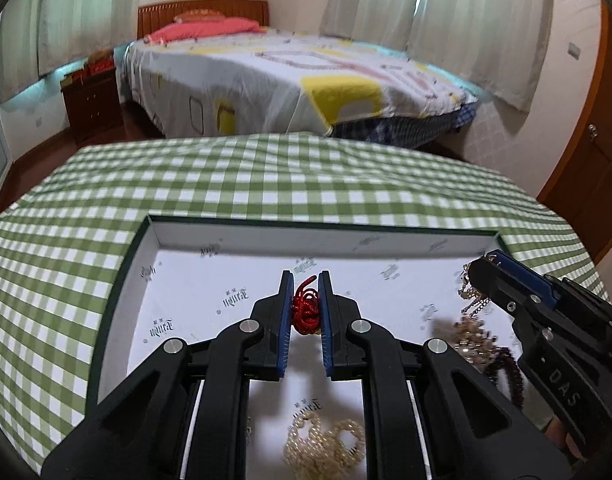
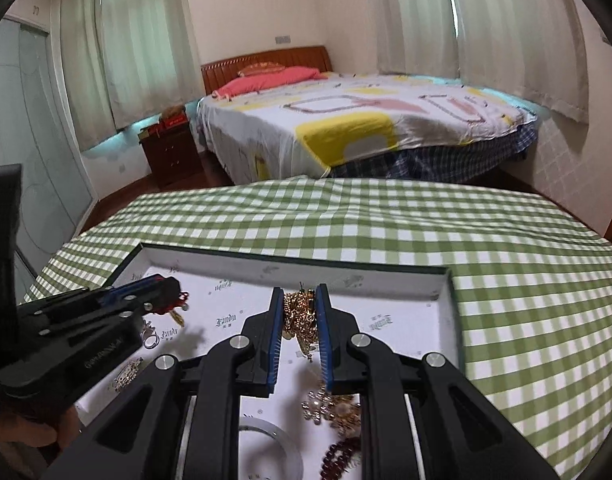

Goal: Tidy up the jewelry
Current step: 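Carry the tassel pendant and gold chain into the tray and open both tools, then grasp the red-and-gold charm with left tool while right tool grasps black beaded cord, then carry the red charm and black cord into the tray and open both tools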

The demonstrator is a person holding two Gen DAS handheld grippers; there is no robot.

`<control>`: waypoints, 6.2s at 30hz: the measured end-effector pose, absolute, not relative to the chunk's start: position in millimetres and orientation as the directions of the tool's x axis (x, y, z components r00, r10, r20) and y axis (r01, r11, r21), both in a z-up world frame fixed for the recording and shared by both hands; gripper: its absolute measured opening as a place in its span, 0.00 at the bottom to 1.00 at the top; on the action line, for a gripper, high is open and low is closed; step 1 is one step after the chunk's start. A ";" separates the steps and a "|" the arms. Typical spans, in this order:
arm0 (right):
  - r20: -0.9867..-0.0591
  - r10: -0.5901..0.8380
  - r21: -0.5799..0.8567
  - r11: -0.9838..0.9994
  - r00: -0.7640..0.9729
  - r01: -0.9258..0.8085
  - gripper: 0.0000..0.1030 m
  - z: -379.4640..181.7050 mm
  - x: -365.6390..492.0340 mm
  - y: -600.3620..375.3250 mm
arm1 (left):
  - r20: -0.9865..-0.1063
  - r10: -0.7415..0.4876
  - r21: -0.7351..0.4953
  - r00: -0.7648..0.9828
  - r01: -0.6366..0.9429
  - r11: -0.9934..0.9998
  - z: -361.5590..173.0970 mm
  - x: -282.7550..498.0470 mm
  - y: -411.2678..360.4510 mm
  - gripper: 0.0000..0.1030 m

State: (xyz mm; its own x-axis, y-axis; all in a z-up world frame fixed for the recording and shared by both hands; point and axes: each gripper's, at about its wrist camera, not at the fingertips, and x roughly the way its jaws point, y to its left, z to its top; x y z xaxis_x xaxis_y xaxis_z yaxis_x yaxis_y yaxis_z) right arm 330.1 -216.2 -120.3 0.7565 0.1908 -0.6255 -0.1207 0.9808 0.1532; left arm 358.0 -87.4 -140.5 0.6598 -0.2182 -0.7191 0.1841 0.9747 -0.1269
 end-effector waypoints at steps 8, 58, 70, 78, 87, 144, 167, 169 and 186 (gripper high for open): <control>-0.688 0.197 0.138 0.980 0.698 -0.140 0.16 -127.5 340.5 -202.9 | -0.782 -0.217 -0.147 0.584 0.166 0.975 -152.1 373.7 -87.2 0.13; -0.588 0.128 0.114 0.991 0.799 -0.075 0.34 -98.0 226.1 -217.0 | -0.544 -0.199 -0.149 0.815 0.139 0.979 -102.0 230.6 -32.9 0.59; -0.640 0.128 0.133 0.990 0.757 -0.055 0.34 -127.1 174.8 -226.1 | -0.618 -0.231 -0.134 0.751 0.189 0.973 -134.0 176.7 -42.7 0.58; -0.650 0.132 0.153 0.987 0.748 -0.042 0.34 -135.6 160.6 -235.9 | -0.656 -0.251 -0.106 0.712 0.243 0.964 -152.9 159.5 -65.0 0.58; -0.648 0.137 0.172 0.985 0.749 -0.031 0.34 -141.5 152.0 -242.0 | -0.707 -0.256 -0.108 0.659 0.257 0.960 -169.1 164.8 -76.6 0.48; -0.730 0.280 0.176 0.958 0.624 -0.224 0.34 -158.8 181.1 -168.8 | -0.724 -0.186 -0.148 0.664 0.114 0.982 -165.9 172.7 -6.7 0.14; -0.778 0.249 0.132 0.962 0.577 -0.237 0.09 -162.7 191.7 -163.3 | -0.729 -0.196 -0.169 0.656 0.105 0.980 -165.7 174.5 -4.2 0.14; -0.770 0.257 0.140 0.961 0.585 -0.239 0.09 -161.1 188.8 -164.4 | -0.728 -0.196 -0.169 0.657 0.105 0.980 -165.4 174.5 -4.4 0.14; -0.668 0.281 0.171 0.959 0.689 -0.225 0.08 -124.7 161.8 -179.3 | -0.692 -0.203 -0.169 0.693 0.117 0.979 -145.6 169.3 -3.6 0.14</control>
State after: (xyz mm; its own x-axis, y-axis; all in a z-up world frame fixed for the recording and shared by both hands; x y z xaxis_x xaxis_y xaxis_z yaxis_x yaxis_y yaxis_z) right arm 161.8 -179.3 -124.7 0.6893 0.2807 -0.6679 -0.2250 0.9592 0.1710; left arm 169.3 -3.6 -145.6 0.6929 -0.2026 -0.6919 0.1174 0.9786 -0.1689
